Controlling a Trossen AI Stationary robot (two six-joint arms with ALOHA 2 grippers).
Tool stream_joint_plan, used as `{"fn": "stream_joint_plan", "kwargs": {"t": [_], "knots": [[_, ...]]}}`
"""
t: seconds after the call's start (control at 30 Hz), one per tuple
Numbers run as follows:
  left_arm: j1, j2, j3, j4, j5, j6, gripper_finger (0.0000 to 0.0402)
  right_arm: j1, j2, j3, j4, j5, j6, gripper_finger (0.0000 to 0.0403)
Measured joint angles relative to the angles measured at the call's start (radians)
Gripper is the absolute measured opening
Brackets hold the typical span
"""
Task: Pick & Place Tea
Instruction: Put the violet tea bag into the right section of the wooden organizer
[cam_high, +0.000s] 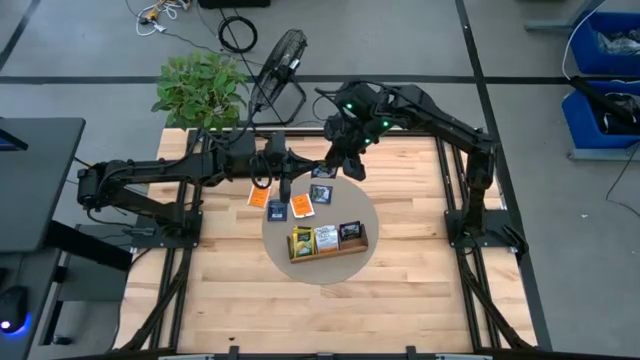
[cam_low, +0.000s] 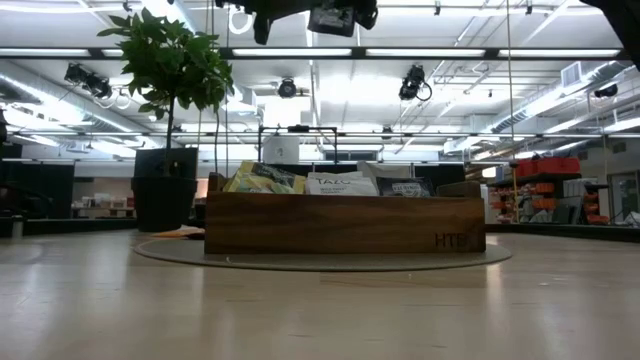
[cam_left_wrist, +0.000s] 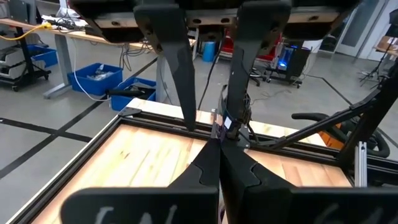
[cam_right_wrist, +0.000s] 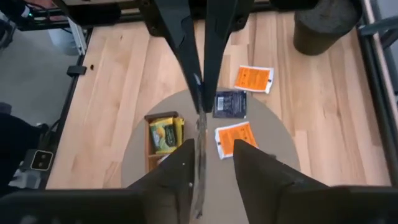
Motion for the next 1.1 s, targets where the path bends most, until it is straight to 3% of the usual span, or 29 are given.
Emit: {"fn": "stream_joint_plan", "kwargs": {"t": [0.53, 0.77, 1.1], "knots": [[0.0, 0.0, 0.0, -0.029, 0.0, 0.0, 0.0002, 0.0, 0.001, 0.0, -0.003, 0.001, -0.006, 0.0092], [0.0, 0.0, 0.0, -0.029, 0.0, 0.0, 0.0002, 0.002, 0.0, 0.0, -0.004, 0.0, -0.053, 0.0012], [0.0, 0.001, 0.0, -0.029, -0.006, 0.016, 0.0005, 0.002, -0.002, 0.0, -0.012, 0.01, -0.077, 0.0002]]}}
